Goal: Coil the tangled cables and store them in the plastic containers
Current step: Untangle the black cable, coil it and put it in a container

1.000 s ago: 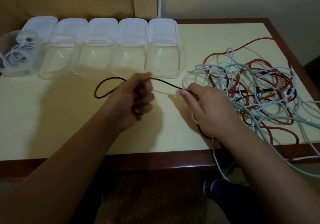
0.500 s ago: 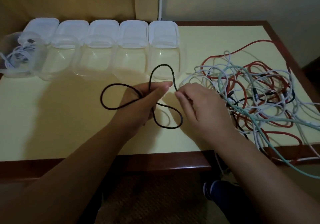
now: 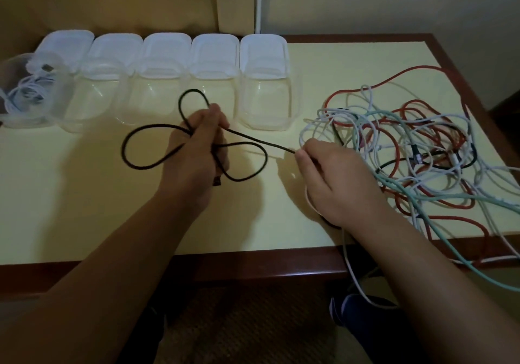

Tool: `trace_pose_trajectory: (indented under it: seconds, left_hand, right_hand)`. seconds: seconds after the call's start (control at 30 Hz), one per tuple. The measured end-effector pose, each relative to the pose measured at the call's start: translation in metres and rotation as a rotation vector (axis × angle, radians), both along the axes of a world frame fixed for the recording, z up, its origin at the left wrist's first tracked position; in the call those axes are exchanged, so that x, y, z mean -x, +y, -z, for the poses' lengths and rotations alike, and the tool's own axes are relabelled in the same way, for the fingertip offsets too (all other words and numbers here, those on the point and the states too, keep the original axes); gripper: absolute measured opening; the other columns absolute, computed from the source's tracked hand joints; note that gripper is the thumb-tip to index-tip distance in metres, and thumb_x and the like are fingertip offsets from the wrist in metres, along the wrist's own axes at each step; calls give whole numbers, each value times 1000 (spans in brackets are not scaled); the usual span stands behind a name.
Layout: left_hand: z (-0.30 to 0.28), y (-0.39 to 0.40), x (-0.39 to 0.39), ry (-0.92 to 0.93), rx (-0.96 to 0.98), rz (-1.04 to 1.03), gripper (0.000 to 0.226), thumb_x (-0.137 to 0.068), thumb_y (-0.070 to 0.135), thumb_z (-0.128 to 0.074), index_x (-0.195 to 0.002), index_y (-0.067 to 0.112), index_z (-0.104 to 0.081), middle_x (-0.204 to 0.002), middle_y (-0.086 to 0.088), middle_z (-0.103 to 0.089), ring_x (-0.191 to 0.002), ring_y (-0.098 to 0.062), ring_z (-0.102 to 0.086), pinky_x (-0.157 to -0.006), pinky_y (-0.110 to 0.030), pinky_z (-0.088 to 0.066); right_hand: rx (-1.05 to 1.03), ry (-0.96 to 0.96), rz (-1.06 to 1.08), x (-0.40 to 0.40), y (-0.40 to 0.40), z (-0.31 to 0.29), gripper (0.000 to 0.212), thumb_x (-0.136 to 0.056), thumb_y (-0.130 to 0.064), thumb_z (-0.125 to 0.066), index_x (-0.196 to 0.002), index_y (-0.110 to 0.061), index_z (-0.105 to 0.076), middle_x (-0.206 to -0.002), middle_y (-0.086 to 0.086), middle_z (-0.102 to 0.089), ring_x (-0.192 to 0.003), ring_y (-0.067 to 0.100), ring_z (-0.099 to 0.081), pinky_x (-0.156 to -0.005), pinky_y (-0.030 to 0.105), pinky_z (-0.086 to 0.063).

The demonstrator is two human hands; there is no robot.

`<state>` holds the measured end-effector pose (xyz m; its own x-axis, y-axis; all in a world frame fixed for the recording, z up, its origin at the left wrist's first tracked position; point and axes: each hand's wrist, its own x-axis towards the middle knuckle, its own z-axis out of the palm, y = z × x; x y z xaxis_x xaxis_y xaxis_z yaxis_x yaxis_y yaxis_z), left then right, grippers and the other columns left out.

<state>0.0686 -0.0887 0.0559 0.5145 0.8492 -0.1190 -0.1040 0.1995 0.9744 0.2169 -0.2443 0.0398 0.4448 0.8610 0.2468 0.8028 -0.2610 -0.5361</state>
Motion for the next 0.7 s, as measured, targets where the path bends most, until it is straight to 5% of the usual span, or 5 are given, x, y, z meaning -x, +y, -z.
trace_pose_trajectory:
  seconds: [0.27, 0.47, 0.6, 0.7]
  left_hand:
    - [-5, 33, 19, -64, 150, -345, 36, -108, 39, -45, -76, 24, -50, -53, 9, -35, -43, -8, -33, -45, -23, -25]
    - [1, 12, 11, 136, -192, 17, 38, -106, 28, -54, -71, 19, -62, -49, 7, -31, -40, -11, -24, -42, -20, -23]
    - [6, -24, -1, 241, -288, 255, 25, -102, 28, -61, -92, 14, -79, -51, 17, -46, -45, -1, -39, -47, -15, -31]
    - [7, -44, -9, 213, -246, 329, 26, -101, 32, -62, -84, 18, -77, -55, 16, -48, -49, 0, -41, -50, -13, -34]
  right_hand:
    - [30, -101, 184, -5, 2, 2, 25, -103, -29, -39, -89, -17, -55, -71, -5, -53, -68, 21, -50, -78, 36, -38]
    - [-126, -90, 160, -10, -2, -4, 18, -106, -23, -50, -100, -15, -65, -83, -4, -63, -78, 18, -58, -90, 47, -50]
    - [-157, -153, 91, 0, -4, -6, 16, -104, -26, -58, -104, -20, -73, -93, -9, -73, -86, 10, -66, -120, 53, -34]
    - [-182, -223, 27, 5, -5, -7, 15, -102, -28, -64, -105, -22, -77, -96, -9, -76, -90, 15, -71, -120, 56, -31]
